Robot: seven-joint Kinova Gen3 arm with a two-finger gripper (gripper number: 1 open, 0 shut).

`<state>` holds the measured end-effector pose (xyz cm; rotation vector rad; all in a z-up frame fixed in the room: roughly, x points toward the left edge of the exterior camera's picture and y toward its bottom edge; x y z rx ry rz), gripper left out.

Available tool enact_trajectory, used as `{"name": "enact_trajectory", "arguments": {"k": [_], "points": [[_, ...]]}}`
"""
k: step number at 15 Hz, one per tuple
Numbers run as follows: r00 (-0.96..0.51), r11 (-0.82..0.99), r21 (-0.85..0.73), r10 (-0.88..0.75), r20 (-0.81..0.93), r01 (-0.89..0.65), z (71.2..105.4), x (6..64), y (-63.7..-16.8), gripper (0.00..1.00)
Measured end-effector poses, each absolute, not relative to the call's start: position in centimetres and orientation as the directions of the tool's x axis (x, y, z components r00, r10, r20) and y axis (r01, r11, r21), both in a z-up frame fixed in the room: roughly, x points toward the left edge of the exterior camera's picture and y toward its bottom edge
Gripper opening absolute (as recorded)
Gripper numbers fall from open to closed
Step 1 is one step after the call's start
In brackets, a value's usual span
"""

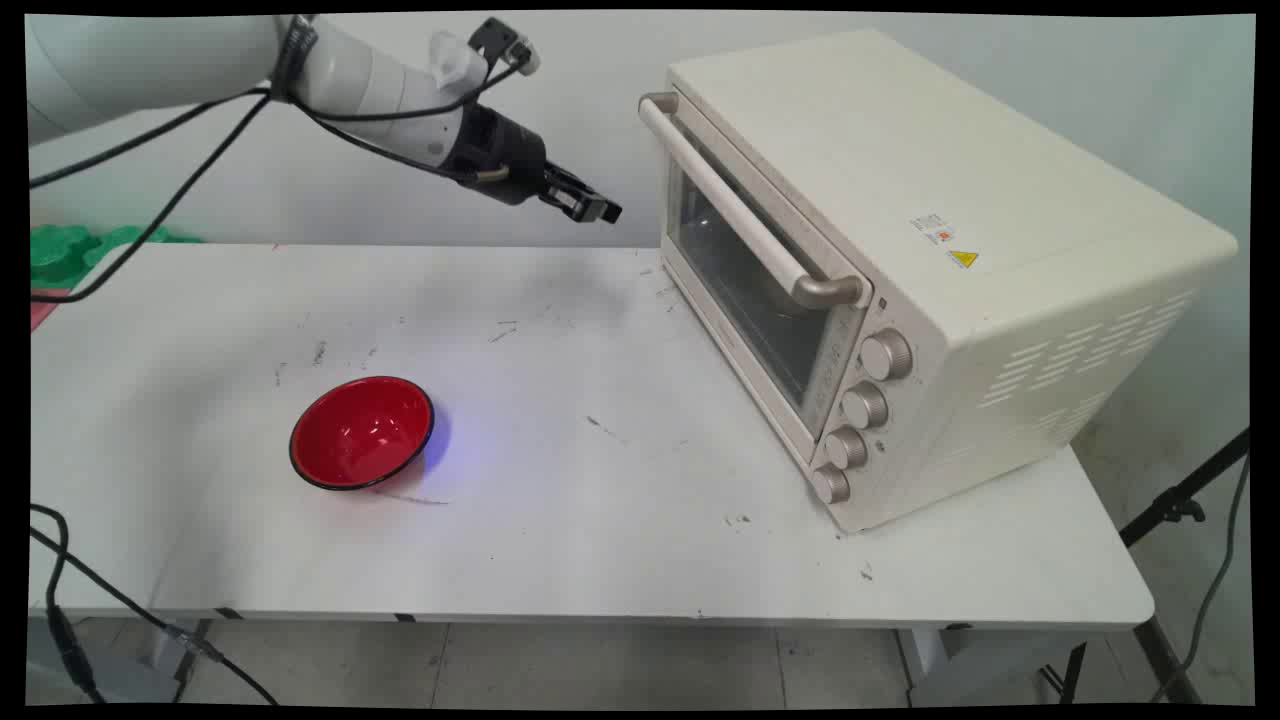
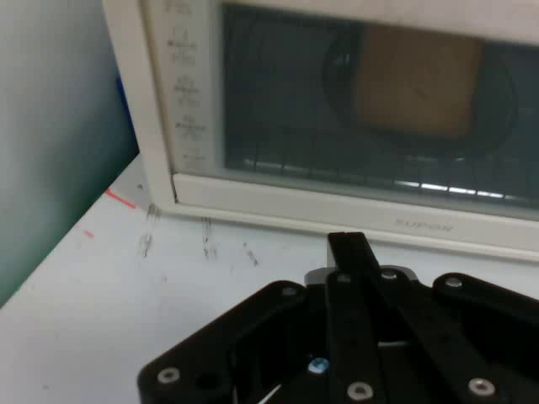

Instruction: Open the oven

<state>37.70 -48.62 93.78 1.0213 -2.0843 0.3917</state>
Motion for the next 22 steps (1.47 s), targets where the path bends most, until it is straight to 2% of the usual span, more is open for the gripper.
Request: {"name": "enact_trajectory", "arguments": {"k": [10, 11, 22], "points": [[-0.385, 0.651, 0.053, -0.51, 0.769, -0.757, 98.5, 37.8, -47.2, 0.0], [-0.383, 0.651, 0.053, -0.509, 0.771, -0.757, 99.1, 37.8, -47.1, 1.0], [-0.396, 0.652, 0.037, -0.505, 0.767, -0.757, 104.4, 35.5, -47.5, 1.0]]}}
